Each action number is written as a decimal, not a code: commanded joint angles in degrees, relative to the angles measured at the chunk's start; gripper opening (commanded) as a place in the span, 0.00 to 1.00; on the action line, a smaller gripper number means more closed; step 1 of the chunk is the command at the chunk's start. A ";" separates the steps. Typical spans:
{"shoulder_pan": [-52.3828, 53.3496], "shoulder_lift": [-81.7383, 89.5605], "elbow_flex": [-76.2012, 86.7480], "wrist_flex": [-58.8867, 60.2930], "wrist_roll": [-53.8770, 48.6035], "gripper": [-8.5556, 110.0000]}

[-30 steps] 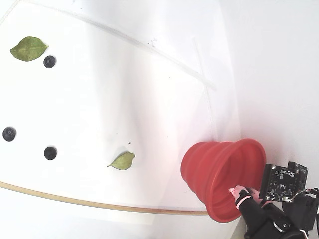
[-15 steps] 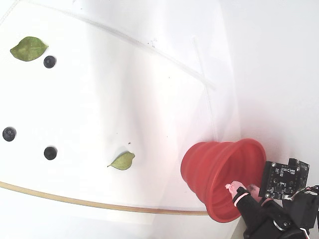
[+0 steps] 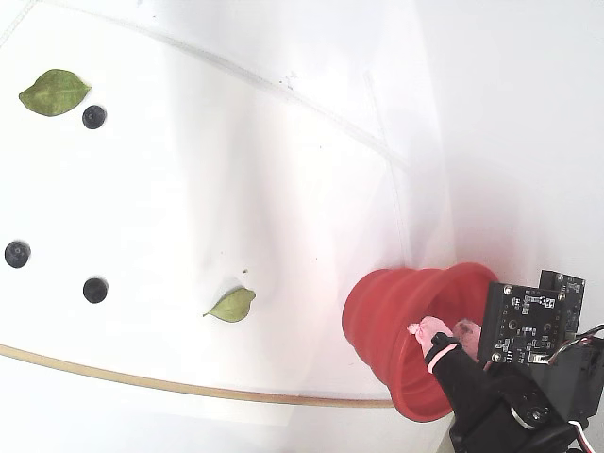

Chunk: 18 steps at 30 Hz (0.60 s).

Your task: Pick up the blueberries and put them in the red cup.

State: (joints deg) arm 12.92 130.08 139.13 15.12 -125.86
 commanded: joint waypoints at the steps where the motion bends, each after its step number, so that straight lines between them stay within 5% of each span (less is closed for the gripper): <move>1: -3.52 3.25 -1.05 0.53 0.62 0.21; 18: -14.50 -0.18 1.58 0.53 3.25 0.21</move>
State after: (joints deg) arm 0.88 129.64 141.06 15.64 -122.96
